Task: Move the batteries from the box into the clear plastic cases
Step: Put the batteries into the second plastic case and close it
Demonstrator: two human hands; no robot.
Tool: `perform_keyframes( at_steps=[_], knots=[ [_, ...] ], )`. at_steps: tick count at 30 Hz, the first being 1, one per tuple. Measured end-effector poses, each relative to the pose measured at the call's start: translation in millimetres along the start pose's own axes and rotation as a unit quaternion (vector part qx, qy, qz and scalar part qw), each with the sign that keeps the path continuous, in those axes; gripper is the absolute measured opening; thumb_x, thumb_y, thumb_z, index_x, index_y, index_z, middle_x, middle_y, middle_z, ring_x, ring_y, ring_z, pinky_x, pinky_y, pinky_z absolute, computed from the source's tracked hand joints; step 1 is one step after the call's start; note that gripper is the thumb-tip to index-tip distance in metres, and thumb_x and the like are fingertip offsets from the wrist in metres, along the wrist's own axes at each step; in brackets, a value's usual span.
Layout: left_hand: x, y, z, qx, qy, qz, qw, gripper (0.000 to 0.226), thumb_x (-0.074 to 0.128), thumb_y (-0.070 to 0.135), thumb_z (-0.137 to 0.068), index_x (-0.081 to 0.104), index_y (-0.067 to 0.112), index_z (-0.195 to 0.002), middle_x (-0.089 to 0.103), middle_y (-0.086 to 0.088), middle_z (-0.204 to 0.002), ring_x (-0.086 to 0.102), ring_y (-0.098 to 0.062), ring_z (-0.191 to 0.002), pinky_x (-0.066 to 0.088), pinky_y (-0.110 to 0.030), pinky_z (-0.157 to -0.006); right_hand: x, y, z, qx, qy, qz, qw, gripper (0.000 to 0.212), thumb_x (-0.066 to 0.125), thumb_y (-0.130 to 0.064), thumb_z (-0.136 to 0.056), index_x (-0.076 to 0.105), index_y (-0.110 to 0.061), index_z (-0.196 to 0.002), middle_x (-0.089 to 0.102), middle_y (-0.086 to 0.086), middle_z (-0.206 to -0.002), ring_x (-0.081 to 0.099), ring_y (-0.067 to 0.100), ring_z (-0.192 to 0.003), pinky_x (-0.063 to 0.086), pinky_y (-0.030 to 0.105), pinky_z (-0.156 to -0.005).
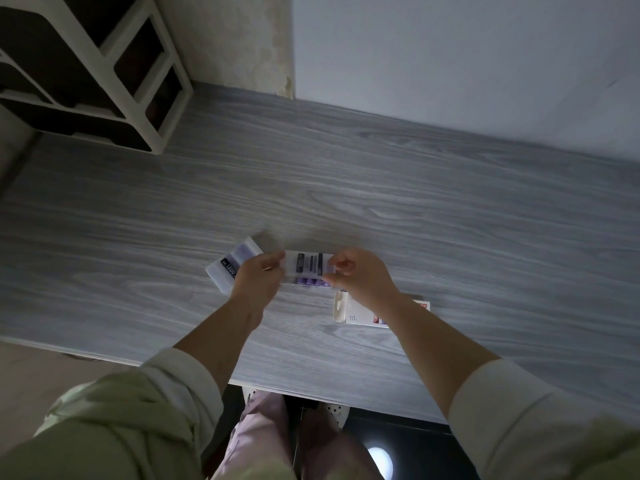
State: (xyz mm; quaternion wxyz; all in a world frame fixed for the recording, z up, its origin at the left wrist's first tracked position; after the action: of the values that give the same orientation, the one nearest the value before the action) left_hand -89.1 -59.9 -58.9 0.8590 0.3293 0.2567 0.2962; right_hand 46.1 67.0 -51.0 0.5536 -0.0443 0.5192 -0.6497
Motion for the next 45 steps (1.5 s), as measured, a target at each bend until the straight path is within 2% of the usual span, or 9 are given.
perform_keyframes(
  at_steps=[6, 10, 15, 19, 27, 31, 34, 41, 45],
  knots=[
    [4, -7, 0, 0.04, 0.023, -0.029, 0.999, 0.036, 0.061, 0.01, -0.09, 0.063, 0.023, -0.124, 0.064, 0.0, -0.114, 0.06, -0.018, -0.095, 0.045, -0.024, -0.074, 9, -2, 1, -0.007, 0.013, 0.019, 1.0, 0.035, 0.077, -0.016, -0.072, 0.06, -0.021, -0.102, 0.066, -0.006, -0.093, 0.062, 0.011, -0.088, 0.051, 0.025, -0.077],
    [8, -9, 0, 0.052, 0.035, -0.04, 0.997, 0.046, 0.057, 0.002, -0.089, 0.059, 0.026, -0.129, 0.067, 0.004, -0.117, 0.062, -0.011, -0.094, 0.042, -0.013, -0.059, 14, -7, 3, -0.021, 0.032, 0.022, 0.999, 0.041, 0.074, -0.008, -0.071, 0.059, -0.005, -0.11, 0.068, 0.01, -0.099, 0.063, 0.024, -0.092, 0.051, 0.037, -0.083],
    [8, -9, 3, 0.081, 0.04, -0.08, 0.993, 0.048, 0.052, -0.007, -0.086, 0.062, 0.026, -0.119, 0.064, 0.016, -0.092, 0.06, -0.011, -0.091, 0.04, -0.011, -0.06, 20, -5, -6, -0.043, 0.027, 0.083, 0.995, 0.013, 0.066, -0.005, -0.073, 0.058, -0.006, -0.083, 0.058, 0.005, -0.077, 0.049, 0.014, -0.072, 0.036, 0.018, -0.06],
    [9, -13, -2, 0.123, 0.035, -0.155, 0.98, 0.029, 0.052, -0.002, -0.086, 0.065, 0.024, -0.091, 0.068, 0.004, -0.084, 0.062, -0.015, -0.08, 0.043, -0.02, -0.058, 21, 0, -14, -0.042, 0.013, 0.119, 0.992, 0.014, 0.068, -0.009, -0.074, 0.058, -0.009, -0.083, 0.055, 0.002, -0.086, 0.044, 0.011, -0.085, 0.028, 0.009, -0.058],
    [13, -13, 9, 0.111, 0.054, -0.126, 0.984, 0.051, 0.053, -0.009, -0.08, 0.064, 0.031, -0.109, 0.064, 0.014, -0.085, 0.06, -0.011, -0.084, 0.041, -0.02, -0.06, 32, 8, -14, -0.071, 0.028, 0.142, 0.987, 0.03, 0.068, -0.007, -0.077, 0.057, -0.016, -0.103, 0.054, 0.003, -0.105, 0.047, 0.01, -0.089, 0.031, 0.01, -0.063],
    [10, -17, 11, 0.076, 0.065, -0.026, 0.995, 0.053, 0.055, -0.009, -0.082, 0.06, 0.027, -0.121, 0.067, 0.013, -0.1, 0.064, -0.008, -0.093, 0.051, -0.025, -0.075, 34, 3, -8, -0.068, 0.042, 0.12, 0.99, 0.026, 0.064, -0.003, -0.077, 0.055, -0.02, -0.096, 0.054, -0.002, -0.093, 0.052, 0.011, -0.079, 0.034, 0.014, -0.058],
    [8, -17, 11, 0.084, 0.055, -0.009, 0.995, 0.045, 0.057, -0.008, -0.084, 0.059, 0.025, -0.115, 0.062, 0.014, -0.093, 0.063, -0.011, -0.089, 0.048, -0.021, -0.069, 34, 2, -5, -0.058, 0.028, 0.094, 0.993, 0.028, 0.064, -0.007, -0.078, 0.055, -0.024, -0.098, 0.057, -0.009, -0.082, 0.056, 0.009, -0.073, 0.04, 0.017, -0.058],
    [2, -9, 8, 0.046, -0.002, 0.13, 0.991, 0.041, 0.057, -0.008, -0.086, 0.061, 0.025, -0.111, 0.059, -0.002, -0.11, 0.062, -0.02, -0.1, 0.056, -0.036, -0.084, 12, -1, 10, -0.035, -0.011, -0.083, 0.996, 0.063, 0.073, -0.01, -0.077, 0.047, -0.029, -0.132, 0.062, -0.007, -0.111, 0.062, 0.009, -0.097, 0.054, 0.027, -0.083],
    [-5, 13, 12, 0.075, -0.032, 0.131, 0.988, 0.032, 0.06, -0.003, -0.088, 0.066, 0.023, -0.107, 0.062, -0.006, -0.115, 0.063, -0.02, -0.103, 0.055, -0.034, -0.087, -5, -11, 17, -0.035, 0.01, -0.189, 0.981, 0.034, 0.073, -0.011, -0.08, 0.065, -0.033, -0.104, 0.068, -0.01, -0.103, 0.066, 0.013, -0.096, 0.055, 0.028, -0.08]
  ],
)
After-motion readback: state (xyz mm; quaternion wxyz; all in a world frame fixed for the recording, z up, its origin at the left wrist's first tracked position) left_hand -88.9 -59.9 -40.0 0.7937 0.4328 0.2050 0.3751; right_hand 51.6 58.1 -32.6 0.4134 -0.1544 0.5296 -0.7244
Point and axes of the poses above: each hand's wrist, its own z-axis away from the middle knuckle, its own x-axis out of the palm, y = z × x, the point moved 1 cm from there along -z, towards the middle knuckle
